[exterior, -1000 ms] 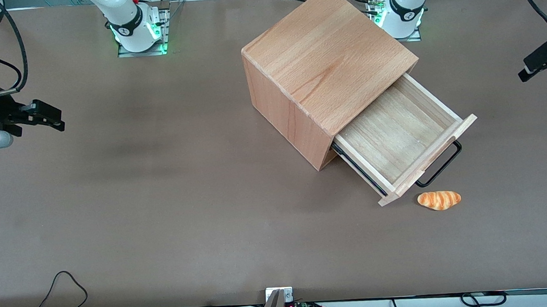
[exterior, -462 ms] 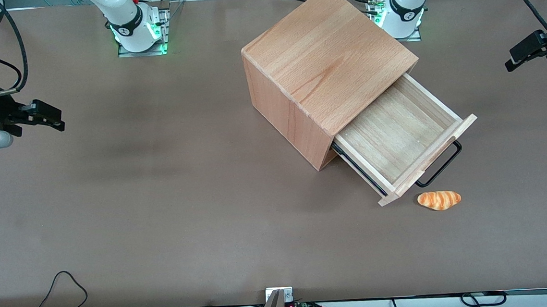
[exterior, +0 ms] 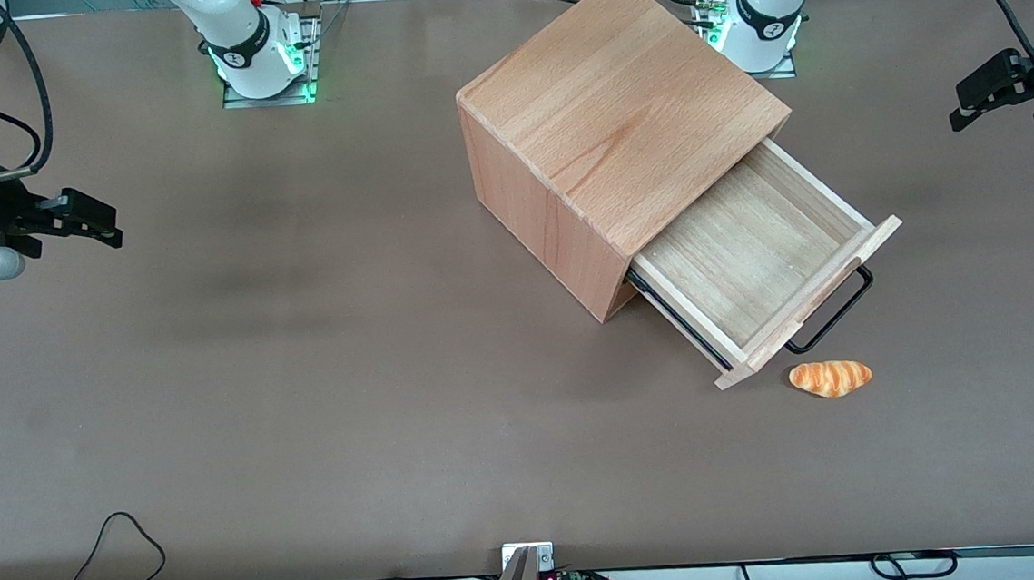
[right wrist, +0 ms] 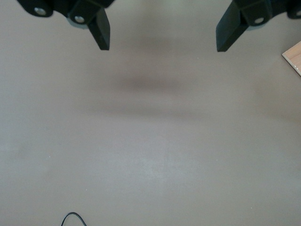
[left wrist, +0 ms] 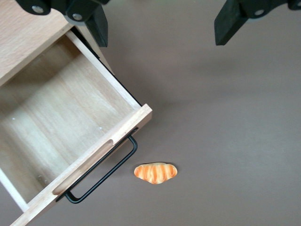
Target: Open top drawer with left arm
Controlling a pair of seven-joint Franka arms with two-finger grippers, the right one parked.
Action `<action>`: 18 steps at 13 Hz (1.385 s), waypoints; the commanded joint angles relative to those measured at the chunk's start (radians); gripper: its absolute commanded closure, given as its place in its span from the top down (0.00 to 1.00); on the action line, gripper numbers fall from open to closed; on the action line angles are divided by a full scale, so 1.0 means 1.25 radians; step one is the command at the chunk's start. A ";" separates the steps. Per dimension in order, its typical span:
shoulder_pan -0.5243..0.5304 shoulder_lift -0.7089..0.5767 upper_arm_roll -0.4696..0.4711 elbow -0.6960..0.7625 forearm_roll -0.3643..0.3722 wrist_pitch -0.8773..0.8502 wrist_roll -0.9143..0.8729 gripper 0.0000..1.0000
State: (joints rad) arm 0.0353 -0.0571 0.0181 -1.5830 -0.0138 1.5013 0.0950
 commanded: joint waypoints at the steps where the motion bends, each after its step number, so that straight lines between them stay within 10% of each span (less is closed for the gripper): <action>1: -0.029 -0.003 0.008 -0.015 0.026 0.015 0.009 1.00; 18: -0.022 0.037 0.009 0.029 0.025 0.019 -0.023 1.00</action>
State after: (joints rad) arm 0.0036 -0.0273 0.0275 -1.5814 -0.0045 1.5323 0.0626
